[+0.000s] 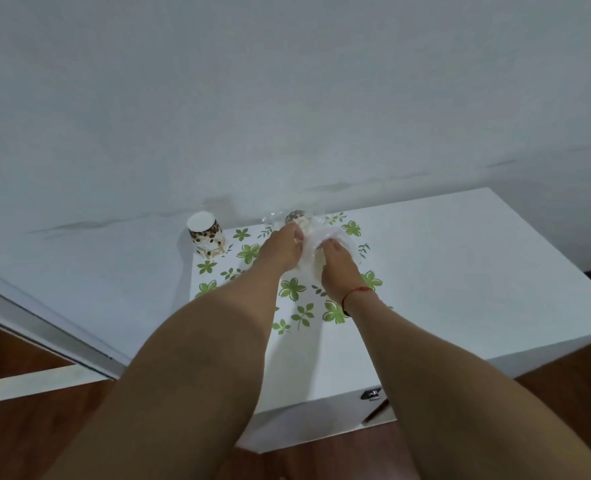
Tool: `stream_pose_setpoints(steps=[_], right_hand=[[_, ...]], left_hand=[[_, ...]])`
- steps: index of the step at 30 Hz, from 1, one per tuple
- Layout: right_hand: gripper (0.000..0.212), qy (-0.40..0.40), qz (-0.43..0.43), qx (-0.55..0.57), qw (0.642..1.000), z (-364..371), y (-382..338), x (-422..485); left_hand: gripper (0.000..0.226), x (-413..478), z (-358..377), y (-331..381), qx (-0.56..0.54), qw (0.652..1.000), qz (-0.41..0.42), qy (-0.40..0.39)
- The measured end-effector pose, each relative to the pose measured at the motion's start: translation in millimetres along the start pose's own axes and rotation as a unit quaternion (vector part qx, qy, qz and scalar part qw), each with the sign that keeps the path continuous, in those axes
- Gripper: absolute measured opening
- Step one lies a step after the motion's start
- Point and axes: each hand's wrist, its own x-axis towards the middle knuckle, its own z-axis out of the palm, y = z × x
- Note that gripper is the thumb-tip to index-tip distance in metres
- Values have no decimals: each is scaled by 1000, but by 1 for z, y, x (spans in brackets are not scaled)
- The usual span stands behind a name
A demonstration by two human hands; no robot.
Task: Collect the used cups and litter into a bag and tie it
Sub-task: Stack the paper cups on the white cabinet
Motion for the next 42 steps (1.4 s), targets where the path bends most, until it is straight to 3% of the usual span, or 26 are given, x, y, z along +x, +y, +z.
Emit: stream_pose_setpoints(steps=[5, 14, 22, 26, 30, 32, 34, 36, 38, 42], right_hand=[[45, -4, -21, -111, 994, -8, 8, 10], [32, 46, 29, -170, 984, -13, 7, 17], [32, 54, 56, -139, 987, -14, 12, 27], [43, 50, 50, -117, 991, -13, 18, 20], [41, 32, 69, -100, 992, -19, 24, 17], [38, 16, 88, -97, 991, -22, 20, 19], [37, 2, 101, -89, 991, -24, 11, 19], [37, -3, 104, -81, 991, -22, 2, 19], [39, -5, 106, -63, 992, -19, -4, 18], [37, -7, 110, -22, 994, -20, 3, 13]], left_hand=[[15, 3, 4, 5, 3, 999, 9, 33], [23, 10, 11, 18, 9, 996, -7, 87], [32, 20, 24, 23, 39, 992, 19, 114], [29, 24, 25, 20, 35, 992, -2, 120], [26, 24, 29, 15, -48, 991, -35, 116], [45, 14, 28, 16, -117, 981, -97, 117], [70, 9, 31, 15, -229, 943, -226, 83], [79, 11, 37, 8, -368, 876, -309, 43], [64, 16, 41, 3, -414, 852, -314, 66], [27, 19, 38, 5, -378, 878, -254, 150]])
